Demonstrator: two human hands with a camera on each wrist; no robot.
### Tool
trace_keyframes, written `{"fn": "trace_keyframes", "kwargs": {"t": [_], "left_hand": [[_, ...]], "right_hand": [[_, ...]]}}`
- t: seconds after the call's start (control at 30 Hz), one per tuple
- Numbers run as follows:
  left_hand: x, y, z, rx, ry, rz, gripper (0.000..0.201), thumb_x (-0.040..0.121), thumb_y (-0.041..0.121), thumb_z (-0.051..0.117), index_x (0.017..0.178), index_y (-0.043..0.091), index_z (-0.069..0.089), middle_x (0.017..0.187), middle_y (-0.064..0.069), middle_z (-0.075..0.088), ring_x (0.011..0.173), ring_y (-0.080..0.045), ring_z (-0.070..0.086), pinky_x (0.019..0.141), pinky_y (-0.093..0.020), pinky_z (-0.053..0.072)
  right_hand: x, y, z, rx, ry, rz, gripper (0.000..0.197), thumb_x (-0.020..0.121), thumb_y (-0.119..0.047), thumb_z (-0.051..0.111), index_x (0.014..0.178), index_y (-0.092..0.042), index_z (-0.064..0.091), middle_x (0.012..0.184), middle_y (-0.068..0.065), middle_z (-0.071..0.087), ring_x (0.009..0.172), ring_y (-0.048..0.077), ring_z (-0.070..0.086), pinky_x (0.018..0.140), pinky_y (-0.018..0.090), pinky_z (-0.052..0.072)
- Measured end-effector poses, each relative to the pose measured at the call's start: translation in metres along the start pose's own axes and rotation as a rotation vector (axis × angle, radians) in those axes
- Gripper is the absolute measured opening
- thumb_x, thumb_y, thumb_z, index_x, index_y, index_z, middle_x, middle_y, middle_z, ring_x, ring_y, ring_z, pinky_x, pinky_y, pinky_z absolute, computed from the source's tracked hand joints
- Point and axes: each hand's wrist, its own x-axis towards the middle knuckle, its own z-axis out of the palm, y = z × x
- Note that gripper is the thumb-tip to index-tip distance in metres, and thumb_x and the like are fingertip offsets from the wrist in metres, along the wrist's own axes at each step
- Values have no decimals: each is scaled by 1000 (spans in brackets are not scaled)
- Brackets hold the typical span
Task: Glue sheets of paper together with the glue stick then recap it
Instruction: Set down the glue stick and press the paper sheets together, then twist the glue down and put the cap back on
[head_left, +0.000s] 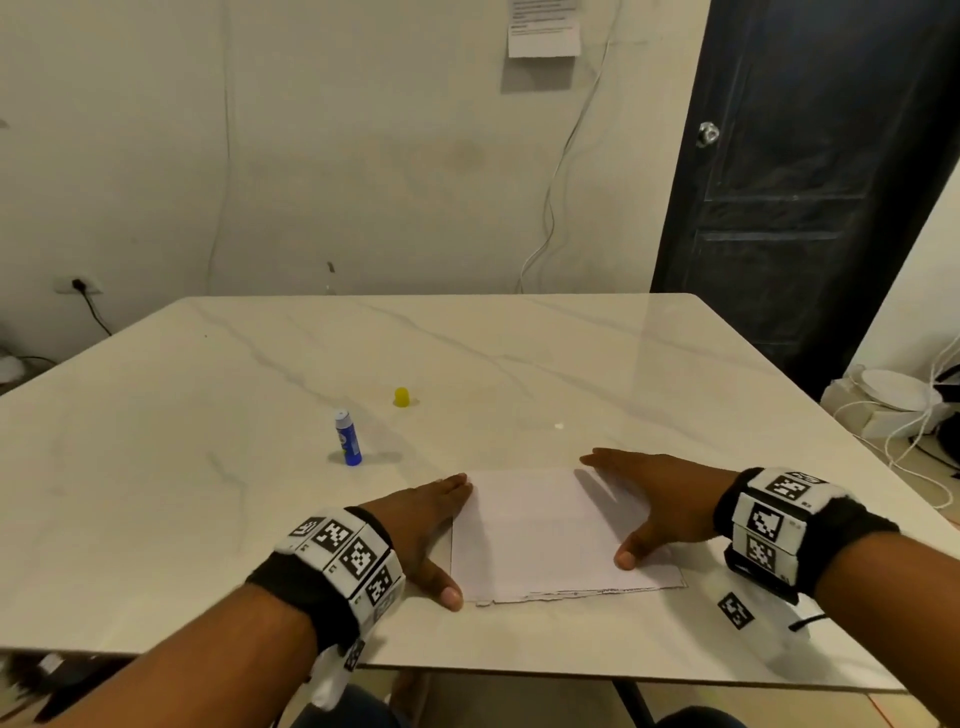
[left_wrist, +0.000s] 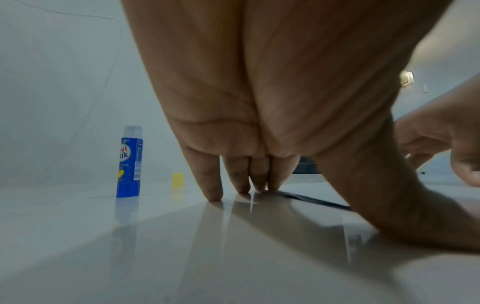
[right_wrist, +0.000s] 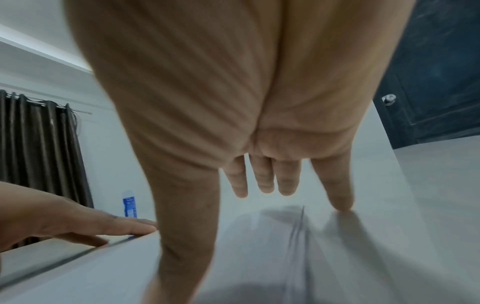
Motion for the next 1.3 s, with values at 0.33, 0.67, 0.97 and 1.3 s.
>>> {"fn": "trace_keyframes", "kwargs": {"t": [0.33, 0.67, 0.97, 1.3], "left_hand": [[-14, 5, 4, -33, 68, 8, 116, 76, 55, 72, 156, 17, -3, 164, 3, -7, 151, -15, 4, 123, -31, 9], [-30, -23, -7, -309, 271, -125, 96, 69, 64, 69, 149, 27, 32, 149, 7, 45, 132, -12, 46, 110, -27, 37], [-31, -74, -34, -625, 686, -459, 27, 78, 40, 76, 82, 15, 69, 90, -5, 72, 89, -24, 69, 82, -39, 58], [0, -96, -39, -770, 719, -645, 72, 67, 40, 86, 116, 12, 42, 102, -9, 64, 86, -33, 71, 84, -40, 57]], "right_hand": [[-35, -38, 25, -68, -76, -132, 75, 85, -61, 62, 151, -47, 29, 166, -16, 14, 148, 13, 27, 118, 32, 24], [-25, -12, 10, -71, 17, -10, 80, 76, -65, 68, 147, -45, 37, 160, -11, 34, 137, 15, 44, 109, 31, 39], [-17, -9, -7, 54, 198, -24, 40, 82, -56, 69, 120, -45, 64, 121, -21, 63, 101, -1, 63, 90, 19, 52], [37, -82, -44, 151, 220, -149, 31, 85, -46, 71, 112, -31, 71, 105, -13, 72, 92, 1, 66, 82, 15, 52]]}}
